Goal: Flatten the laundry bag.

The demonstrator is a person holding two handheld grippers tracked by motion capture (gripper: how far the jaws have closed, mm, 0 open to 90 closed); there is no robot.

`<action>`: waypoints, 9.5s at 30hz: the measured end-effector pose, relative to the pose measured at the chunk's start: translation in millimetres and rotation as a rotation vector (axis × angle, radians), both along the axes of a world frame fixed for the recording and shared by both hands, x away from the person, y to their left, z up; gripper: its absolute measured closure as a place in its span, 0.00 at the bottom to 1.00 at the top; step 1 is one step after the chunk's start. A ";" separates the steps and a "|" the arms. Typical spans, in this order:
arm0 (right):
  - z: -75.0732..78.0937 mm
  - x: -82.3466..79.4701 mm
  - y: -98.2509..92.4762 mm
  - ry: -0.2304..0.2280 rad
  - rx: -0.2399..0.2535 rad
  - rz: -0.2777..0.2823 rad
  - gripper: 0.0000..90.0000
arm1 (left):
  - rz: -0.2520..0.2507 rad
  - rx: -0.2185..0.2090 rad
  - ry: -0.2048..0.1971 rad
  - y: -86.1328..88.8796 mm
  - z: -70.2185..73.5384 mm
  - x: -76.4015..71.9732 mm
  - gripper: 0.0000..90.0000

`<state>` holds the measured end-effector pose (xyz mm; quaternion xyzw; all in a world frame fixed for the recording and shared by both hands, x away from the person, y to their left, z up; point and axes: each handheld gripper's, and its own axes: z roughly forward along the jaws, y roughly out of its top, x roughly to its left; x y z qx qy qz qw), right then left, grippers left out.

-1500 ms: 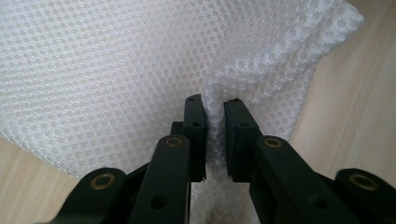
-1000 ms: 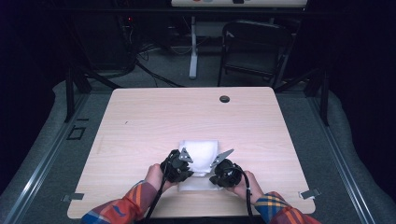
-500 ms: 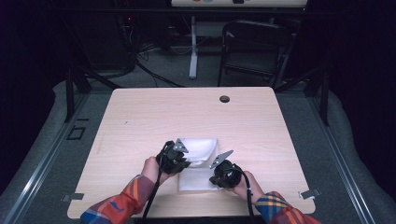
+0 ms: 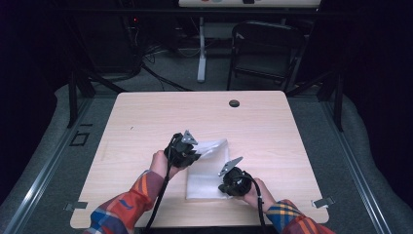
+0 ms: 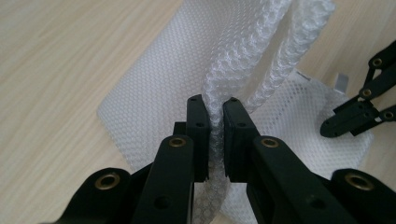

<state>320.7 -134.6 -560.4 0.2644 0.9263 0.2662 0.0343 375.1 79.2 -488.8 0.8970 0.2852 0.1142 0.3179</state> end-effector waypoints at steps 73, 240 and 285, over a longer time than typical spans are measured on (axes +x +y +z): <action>24.7 -1.4 -13.2 -0.004 0.015 -0.045 0.38 | 0.114 0.062 -0.089 -28.3 28.4 75.8 0.17; 2.2 7.1 14.8 -0.008 -0.057 -0.026 1.00 | -0.057 0.017 -0.016 -3.0 -30.3 -55.8 0.98; 11.5 14.5 -21.9 0.090 -0.215 -0.078 1.00 | 0.037 0.087 0.016 47.1 -29.0 -54.6 0.98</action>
